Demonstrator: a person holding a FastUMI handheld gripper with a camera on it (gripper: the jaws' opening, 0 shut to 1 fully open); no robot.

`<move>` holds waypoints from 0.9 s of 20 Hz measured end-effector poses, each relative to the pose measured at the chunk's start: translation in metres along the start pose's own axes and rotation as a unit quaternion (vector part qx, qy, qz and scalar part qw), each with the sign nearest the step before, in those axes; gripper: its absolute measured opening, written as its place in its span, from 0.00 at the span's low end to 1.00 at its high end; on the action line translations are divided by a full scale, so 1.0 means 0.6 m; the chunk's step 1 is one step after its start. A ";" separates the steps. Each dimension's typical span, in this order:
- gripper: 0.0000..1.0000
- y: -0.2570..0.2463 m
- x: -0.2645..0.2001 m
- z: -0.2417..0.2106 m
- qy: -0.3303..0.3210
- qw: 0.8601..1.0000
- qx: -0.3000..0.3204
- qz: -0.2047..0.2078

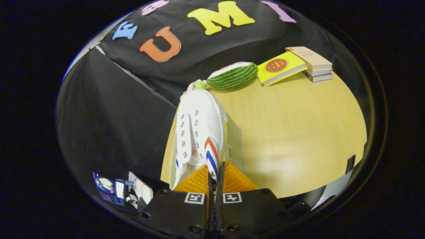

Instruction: Open the storage box then place both shoes into the box .Put the left shoe in first, then the right shoe, with the right side of both shoes facing outward in a uniform manner.

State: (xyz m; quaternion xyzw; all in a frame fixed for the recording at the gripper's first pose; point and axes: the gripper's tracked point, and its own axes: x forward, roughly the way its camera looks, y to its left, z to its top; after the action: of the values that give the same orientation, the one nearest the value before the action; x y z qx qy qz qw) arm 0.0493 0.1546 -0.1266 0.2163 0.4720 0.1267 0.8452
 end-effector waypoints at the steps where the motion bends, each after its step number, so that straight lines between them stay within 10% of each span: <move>1: 0.06 0.002 0.013 -0.003 0.006 1.000 0.003 -0.005; 11: 0.09 0.009 0.095 -0.015 0.026 0.999 0.033 -0.022; 18: 0.46 0.039 0.093 0.005 -0.006 1.000 -0.002 0.005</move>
State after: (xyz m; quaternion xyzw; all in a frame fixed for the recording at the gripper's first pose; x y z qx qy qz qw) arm 0.0807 0.1977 -0.1554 0.2174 0.4653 0.1308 0.8480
